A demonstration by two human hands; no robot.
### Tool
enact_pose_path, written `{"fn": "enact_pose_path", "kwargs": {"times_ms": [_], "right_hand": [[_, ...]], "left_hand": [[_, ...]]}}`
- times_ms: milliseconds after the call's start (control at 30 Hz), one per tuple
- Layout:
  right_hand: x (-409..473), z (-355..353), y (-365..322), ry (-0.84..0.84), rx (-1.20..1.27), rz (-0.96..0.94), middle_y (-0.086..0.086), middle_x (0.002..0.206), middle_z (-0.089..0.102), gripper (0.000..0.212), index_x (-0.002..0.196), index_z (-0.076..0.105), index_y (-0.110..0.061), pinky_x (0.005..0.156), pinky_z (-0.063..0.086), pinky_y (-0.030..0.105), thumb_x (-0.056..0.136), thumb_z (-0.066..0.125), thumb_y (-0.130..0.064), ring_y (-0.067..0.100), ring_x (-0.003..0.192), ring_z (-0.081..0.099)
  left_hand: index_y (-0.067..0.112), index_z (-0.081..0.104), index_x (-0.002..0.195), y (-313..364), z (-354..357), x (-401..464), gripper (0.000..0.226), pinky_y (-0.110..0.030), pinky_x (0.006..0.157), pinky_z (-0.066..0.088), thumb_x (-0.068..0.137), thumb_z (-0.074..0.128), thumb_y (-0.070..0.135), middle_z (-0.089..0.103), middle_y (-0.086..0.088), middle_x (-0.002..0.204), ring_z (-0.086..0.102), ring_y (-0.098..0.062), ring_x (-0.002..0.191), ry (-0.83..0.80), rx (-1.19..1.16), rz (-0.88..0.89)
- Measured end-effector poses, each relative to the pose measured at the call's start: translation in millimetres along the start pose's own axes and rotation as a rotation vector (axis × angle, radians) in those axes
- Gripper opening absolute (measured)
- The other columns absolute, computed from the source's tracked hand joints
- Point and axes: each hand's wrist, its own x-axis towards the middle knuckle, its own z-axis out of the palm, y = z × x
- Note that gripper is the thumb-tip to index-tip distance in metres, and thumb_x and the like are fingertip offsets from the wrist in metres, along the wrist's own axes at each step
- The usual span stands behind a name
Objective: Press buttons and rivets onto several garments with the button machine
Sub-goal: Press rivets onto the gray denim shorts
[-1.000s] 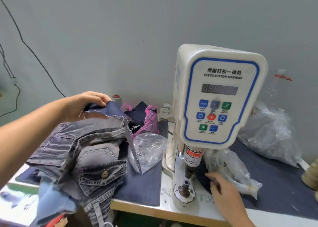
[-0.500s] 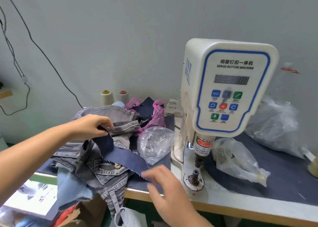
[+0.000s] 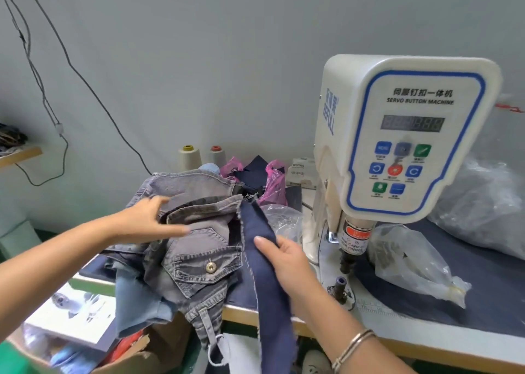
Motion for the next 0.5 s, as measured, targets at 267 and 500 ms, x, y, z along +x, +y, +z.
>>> {"fn": "enact_pose_path", "kwargs": {"times_ms": [267,500], "right_hand": [[-12,-15,-49,0.352,-0.025,-0.363,0.005,0.095,0.073,0.015,0.094,0.069,-0.015,0.095,0.05,0.044,0.093,0.058,-0.025,0.024,0.099,0.067],[-13,-9,-45,0.187,-0.285,-0.483,0.004,0.075,0.069,0.019,0.084,0.065,-0.013,0.066,0.049,0.033,0.092,0.057,-0.028,0.01,0.071,0.059]], "left_hand": [[0.026,0.064,0.123,73,27,0,0.044,-0.03,0.083,0.053,0.08,0.063,0.037,0.068,-0.006,0.119,0.065,-0.021,0.105,-0.469,-1.121,0.368],[0.026,0.048,0.141,90,90,29,0.041,-0.043,0.116,0.025,0.102,0.042,0.038,0.04,0.002,0.151,0.033,-0.018,0.141,-0.33,0.014,0.461]]}}
